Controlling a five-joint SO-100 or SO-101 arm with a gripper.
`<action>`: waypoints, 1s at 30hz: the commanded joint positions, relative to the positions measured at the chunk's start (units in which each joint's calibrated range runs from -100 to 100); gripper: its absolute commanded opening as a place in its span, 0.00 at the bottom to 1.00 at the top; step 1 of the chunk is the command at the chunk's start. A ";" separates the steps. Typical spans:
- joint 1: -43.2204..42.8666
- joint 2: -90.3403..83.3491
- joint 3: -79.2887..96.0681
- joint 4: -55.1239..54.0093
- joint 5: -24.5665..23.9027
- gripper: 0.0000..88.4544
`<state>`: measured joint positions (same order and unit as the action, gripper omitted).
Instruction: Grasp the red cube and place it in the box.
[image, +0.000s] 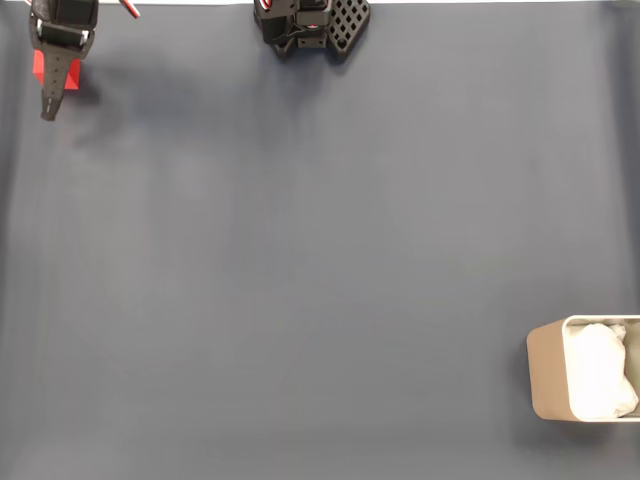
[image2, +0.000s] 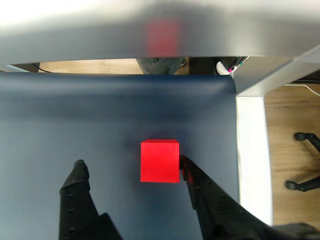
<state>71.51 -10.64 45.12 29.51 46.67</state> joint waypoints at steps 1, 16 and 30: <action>-0.28 -0.63 -0.32 -1.32 -0.24 0.47; -0.28 -0.19 0.87 -3.86 0.44 0.44; -0.28 -0.19 3.06 -5.99 1.47 0.41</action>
<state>71.66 -10.29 48.28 24.58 47.74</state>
